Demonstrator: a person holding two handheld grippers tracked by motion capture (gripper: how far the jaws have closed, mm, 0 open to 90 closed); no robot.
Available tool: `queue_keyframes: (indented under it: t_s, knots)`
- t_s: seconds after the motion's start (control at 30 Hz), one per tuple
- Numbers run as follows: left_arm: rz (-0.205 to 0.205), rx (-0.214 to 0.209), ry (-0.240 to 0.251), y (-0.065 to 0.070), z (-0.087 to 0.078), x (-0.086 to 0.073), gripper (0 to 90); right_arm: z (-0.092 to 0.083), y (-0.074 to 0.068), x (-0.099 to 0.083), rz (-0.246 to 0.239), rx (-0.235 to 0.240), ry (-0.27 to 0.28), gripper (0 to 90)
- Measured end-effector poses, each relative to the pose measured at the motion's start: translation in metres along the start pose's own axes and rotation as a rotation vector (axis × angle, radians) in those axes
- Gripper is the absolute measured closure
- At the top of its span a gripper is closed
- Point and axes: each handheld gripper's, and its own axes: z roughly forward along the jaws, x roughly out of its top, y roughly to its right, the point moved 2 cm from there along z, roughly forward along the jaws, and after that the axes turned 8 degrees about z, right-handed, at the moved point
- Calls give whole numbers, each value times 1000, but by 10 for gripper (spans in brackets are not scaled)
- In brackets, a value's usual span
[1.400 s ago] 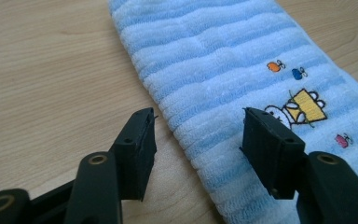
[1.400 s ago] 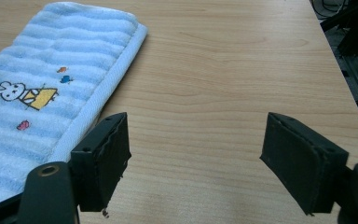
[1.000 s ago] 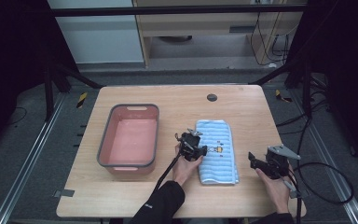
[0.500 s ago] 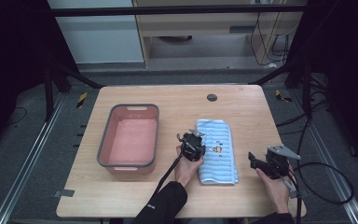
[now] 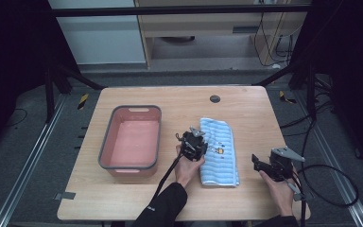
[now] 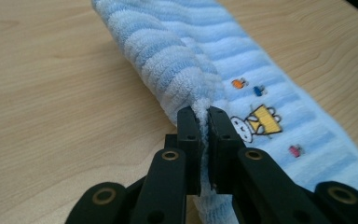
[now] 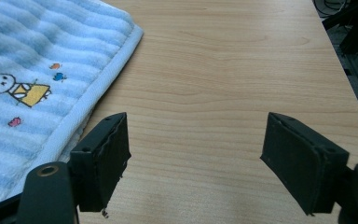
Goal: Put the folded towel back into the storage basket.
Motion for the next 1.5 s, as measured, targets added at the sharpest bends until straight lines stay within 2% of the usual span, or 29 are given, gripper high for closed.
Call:
queue_keyframes:
  t_s: [0.1,0.13,0.53,0.87,1.27,1.5]
  knots:
    - [5,-18,27,0,-9,6,851,0,0,0,1,0,0,228]
    - [19,-26,32,0,-13,10,852,0,0,0,1,1,-1,228]
    - [50,-66,97,5,-38,30,855,0,0,0,3,4,-1,228]
    - [68,-104,164,3,-75,57,855,-1,0,0,4,4,3,226]
    - [88,-86,211,-17,-119,84,856,-1,1,0,4,5,4,225]
    - [93,-69,225,-31,-141,89,855,-1,1,0,2,3,2,224]
